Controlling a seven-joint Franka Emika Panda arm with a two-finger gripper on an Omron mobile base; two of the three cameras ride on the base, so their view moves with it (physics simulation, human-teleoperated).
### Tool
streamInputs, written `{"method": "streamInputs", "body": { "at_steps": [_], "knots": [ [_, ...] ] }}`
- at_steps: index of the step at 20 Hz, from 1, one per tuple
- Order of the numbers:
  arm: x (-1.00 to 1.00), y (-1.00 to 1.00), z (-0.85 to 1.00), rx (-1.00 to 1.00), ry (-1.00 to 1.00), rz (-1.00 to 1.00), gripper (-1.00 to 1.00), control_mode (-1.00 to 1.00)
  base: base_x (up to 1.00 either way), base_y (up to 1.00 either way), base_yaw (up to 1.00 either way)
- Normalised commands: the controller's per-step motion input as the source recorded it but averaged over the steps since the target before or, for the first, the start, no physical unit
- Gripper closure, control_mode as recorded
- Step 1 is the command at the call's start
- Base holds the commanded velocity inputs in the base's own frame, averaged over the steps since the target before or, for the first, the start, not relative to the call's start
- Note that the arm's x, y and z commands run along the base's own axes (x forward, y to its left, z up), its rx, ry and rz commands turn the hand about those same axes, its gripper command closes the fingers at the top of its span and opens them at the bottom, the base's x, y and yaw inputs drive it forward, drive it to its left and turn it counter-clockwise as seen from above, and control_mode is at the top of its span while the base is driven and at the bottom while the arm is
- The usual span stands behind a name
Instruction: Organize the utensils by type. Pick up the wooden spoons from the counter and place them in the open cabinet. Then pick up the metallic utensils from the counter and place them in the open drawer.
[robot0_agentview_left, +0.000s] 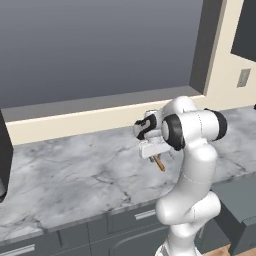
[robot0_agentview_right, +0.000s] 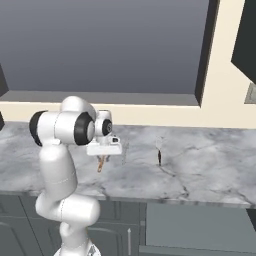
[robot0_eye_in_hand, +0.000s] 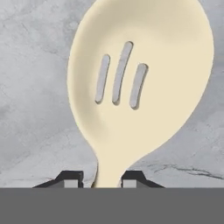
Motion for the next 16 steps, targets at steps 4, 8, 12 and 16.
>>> {"method": "streamInputs", "body": {
  "at_steps": [4, 8, 12, 16],
  "knots": [
    [-0.91, -0.17, 0.21, 0.14, -0.3, -0.22, 1.0, -1.0, 0.0, 0.0, 0.0],
    [-0.88, -0.08, 0.9, 0.08, -0.34, -0.37, 1.0, -1.0, 0.0, 0.0, 0.0],
    [-0.81, -0.04, 1.0, 0.06, -0.25, -0.41, 1.0, -1.0, 0.0, 0.0, 0.0],
    [-0.73, -0.14, 1.0, 0.01, -0.02, -0.34, 1.0, -1.0, 0.0, 0.0, 0.0]
  ]
}}
